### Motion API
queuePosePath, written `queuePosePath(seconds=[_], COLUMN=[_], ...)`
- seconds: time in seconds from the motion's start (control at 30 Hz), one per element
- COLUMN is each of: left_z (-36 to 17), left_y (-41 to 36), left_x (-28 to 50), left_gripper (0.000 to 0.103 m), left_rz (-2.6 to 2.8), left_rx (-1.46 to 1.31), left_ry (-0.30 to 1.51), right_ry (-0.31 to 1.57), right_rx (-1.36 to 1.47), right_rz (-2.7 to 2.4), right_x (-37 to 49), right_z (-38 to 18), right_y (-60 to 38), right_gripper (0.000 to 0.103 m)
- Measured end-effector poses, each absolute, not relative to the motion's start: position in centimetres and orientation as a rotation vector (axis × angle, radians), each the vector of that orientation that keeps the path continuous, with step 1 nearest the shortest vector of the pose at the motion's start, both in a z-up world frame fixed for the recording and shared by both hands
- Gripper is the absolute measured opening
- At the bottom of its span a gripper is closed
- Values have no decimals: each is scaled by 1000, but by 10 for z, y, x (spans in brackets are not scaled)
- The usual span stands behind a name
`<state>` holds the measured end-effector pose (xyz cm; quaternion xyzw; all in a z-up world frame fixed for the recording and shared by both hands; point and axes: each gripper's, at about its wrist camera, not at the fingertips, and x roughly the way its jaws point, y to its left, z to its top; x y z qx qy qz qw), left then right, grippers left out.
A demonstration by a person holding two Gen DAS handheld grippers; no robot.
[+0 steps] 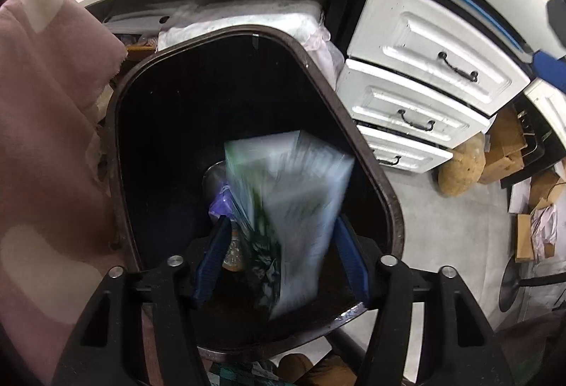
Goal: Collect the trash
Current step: 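Carry the milk carton and yellow net to the black bin and release both, then move both grippers back over the table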
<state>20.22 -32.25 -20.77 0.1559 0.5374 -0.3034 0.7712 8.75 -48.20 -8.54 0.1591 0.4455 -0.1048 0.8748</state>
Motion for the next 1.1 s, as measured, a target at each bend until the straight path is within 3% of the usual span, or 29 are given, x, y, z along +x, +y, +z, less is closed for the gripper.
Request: queuePosePath(seconds=[0.03,0.1,0.2,0.33,0.4,0.8,1.1], left_z=[-209,-213,-217,-208,-194,-98,-40], left_y=[-323,-323,-319,-316,-316,-285,-239], left_x=[203,205,207,202,193,130,114], left_gripper=[76,87,90,90,90,96,97], left_rz=[-650,-627,-616,-623,-645,-801,-786], left_rx=[344,350,336,320,320,280,214], left_ry=[1167,1175,1210,1219,1171,904,751], right_ry=[930,930,927,903,885,766,746], right_rx=[330,324,320,320,325,255,180], right_rz=[-218,-215,-216,-225,-233,-233,-160], right_x=[88,88,87,84,83,76,87], right_z=[-85,-84,-82,-75,-69,-23,-9], right_y=[-481,-479,-478,-479,-480,-467,-426], right_gripper=[72,72,72,73,78,84,85])
